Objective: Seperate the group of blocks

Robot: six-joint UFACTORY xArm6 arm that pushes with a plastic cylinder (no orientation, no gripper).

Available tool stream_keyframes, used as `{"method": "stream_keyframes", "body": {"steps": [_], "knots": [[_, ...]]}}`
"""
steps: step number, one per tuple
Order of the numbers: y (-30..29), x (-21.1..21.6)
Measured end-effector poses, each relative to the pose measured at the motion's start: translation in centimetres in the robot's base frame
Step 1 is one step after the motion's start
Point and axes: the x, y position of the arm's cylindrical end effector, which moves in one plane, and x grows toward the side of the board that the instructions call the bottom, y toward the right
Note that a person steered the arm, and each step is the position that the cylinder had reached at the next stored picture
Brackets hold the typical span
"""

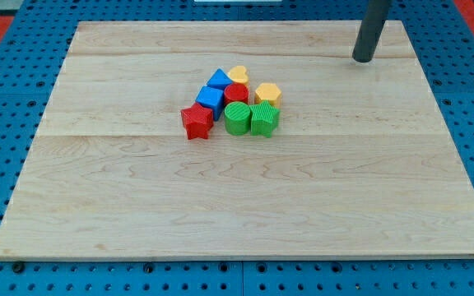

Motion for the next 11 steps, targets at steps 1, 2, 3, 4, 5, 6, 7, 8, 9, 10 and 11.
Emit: {"method": "stream_keyframes", "body": {"steps": [1, 2, 3, 4, 5, 6, 7, 8, 9, 10, 11], "knots": [[-2.8, 1.1], [-7.0, 3.9], [-10.3, 6.6], [-11.8, 6.7], [-12.9, 6.2], [-15.5, 6.5], [-17.1, 6.8], [-17.8, 6.1], [-21.0, 8.3], [-24.2, 11.0], [-24.7, 11.1]]}}
